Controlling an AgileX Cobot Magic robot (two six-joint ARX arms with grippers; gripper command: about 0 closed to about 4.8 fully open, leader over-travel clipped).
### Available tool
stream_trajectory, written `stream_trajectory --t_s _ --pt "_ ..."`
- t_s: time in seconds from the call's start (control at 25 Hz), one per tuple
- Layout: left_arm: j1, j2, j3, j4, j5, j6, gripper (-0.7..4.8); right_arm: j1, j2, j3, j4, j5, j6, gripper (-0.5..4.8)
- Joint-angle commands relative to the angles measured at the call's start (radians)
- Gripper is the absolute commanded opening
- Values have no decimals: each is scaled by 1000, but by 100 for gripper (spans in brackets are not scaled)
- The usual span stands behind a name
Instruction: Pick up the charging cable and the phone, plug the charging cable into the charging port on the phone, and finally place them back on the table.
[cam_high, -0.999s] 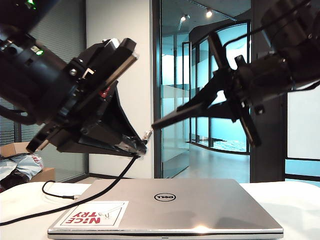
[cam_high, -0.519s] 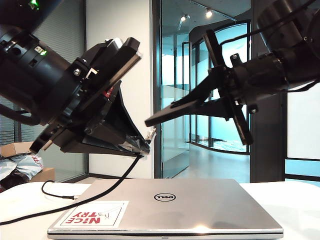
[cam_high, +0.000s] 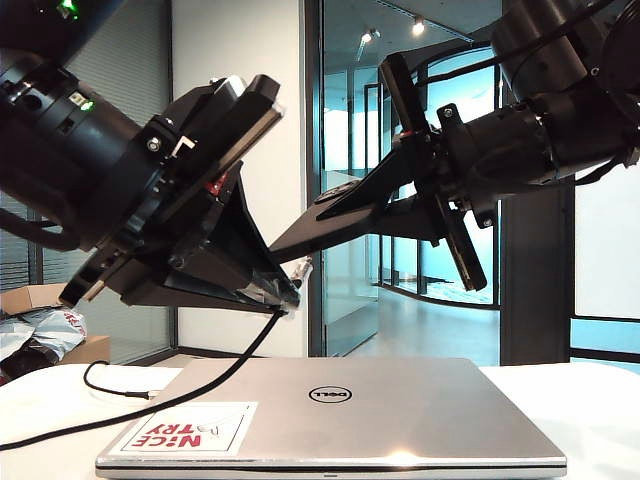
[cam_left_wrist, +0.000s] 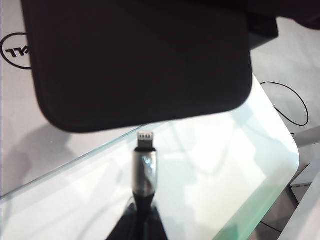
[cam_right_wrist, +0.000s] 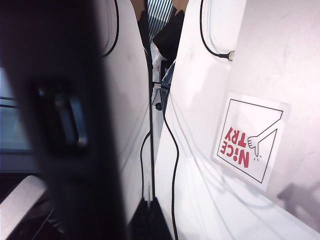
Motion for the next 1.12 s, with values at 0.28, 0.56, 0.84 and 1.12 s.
stream_trajectory --t_s 0.28,0.56,0.84,1.12 --pt "-3 -2 2 13 4 0 -6 23 -8 5 34 -2 -25 -6" --pt "-3 -2 2 13 4 0 -6 22 -8 5 19 24 -55 -6" --pt "-3 -2 2 13 4 0 -6 22 -8 5 19 53 -55 -6" --pt "-3 -2 2 13 4 0 -6 22 -8 5 21 59 -55 -6"
